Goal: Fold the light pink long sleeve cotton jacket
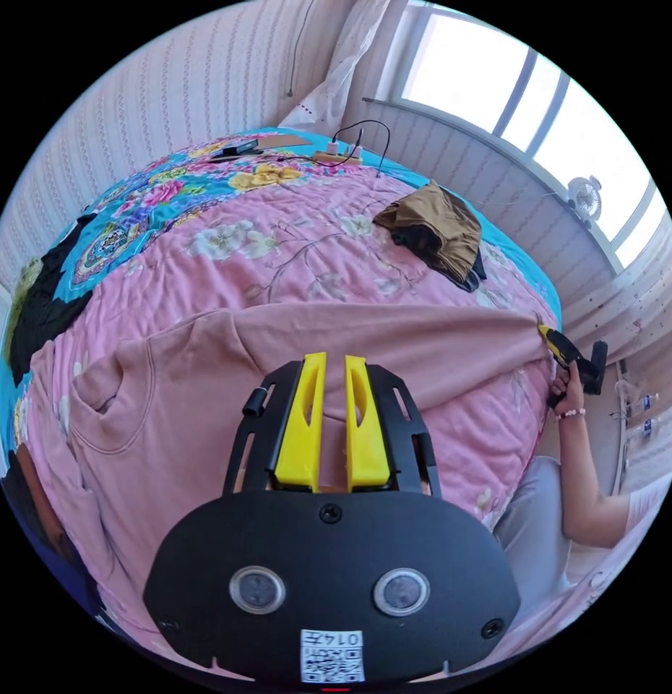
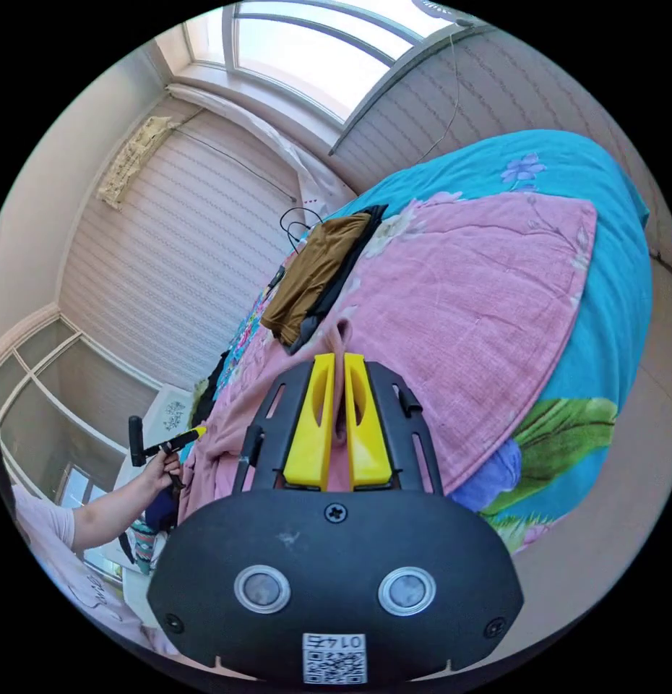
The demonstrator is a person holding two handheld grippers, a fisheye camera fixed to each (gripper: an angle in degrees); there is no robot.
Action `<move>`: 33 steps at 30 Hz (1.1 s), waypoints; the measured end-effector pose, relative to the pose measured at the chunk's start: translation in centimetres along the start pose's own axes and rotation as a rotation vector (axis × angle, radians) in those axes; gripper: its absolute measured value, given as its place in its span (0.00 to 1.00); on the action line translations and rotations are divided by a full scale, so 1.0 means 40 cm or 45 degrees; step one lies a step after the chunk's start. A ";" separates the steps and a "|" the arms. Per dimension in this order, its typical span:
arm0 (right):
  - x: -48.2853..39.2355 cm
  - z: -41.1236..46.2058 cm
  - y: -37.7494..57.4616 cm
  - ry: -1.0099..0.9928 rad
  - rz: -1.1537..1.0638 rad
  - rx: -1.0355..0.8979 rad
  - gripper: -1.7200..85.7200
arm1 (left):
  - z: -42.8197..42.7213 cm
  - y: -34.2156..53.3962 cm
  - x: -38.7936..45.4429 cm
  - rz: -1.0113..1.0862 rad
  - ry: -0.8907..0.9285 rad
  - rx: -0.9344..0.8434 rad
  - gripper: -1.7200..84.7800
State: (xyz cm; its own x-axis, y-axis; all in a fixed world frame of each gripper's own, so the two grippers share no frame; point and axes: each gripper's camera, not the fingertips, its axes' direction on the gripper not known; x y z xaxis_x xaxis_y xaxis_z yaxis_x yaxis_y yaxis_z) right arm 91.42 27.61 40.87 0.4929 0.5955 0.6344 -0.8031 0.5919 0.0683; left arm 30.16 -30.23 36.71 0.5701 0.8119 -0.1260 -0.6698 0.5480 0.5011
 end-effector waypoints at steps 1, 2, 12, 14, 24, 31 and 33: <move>0.006 0.007 -0.002 0.016 0.009 -0.017 0.04 | 0.011 0.003 0.025 0.032 0.013 -0.017 0.08; 0.010 0.007 -0.004 0.012 0.014 -0.019 0.04 | 0.018 0.006 0.040 0.055 0.021 -0.028 0.08; 0.049 -0.018 -0.002 -0.057 0.096 0.017 0.03 | 0.118 0.081 0.261 0.498 -0.301 -0.150 0.02; 0.050 -0.032 0.005 -0.042 0.109 0.064 0.02 | 0.097 0.076 0.265 0.479 -0.296 -0.146 0.02; -0.143 0.156 -0.006 0.066 -0.233 -0.320 0.02 | 0.028 0.029 0.434 0.596 0.064 0.040 0.01; -0.209 0.266 0.021 0.205 -0.265 -0.423 0.02 | 0.086 0.065 0.435 0.683 0.040 -0.057 0.01; -0.226 0.287 0.028 0.210 -0.270 -0.427 0.02 | 0.055 0.068 0.408 0.639 0.064 -0.047 0.01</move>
State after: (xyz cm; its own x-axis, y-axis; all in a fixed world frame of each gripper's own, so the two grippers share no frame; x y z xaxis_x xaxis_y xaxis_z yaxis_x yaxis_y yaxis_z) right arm 82.23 16.67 44.05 0.7044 0.5042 0.4996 -0.5383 0.8382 -0.0870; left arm 38.69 -15.93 37.91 0.1505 0.9853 0.0809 -0.8724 0.0939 0.4798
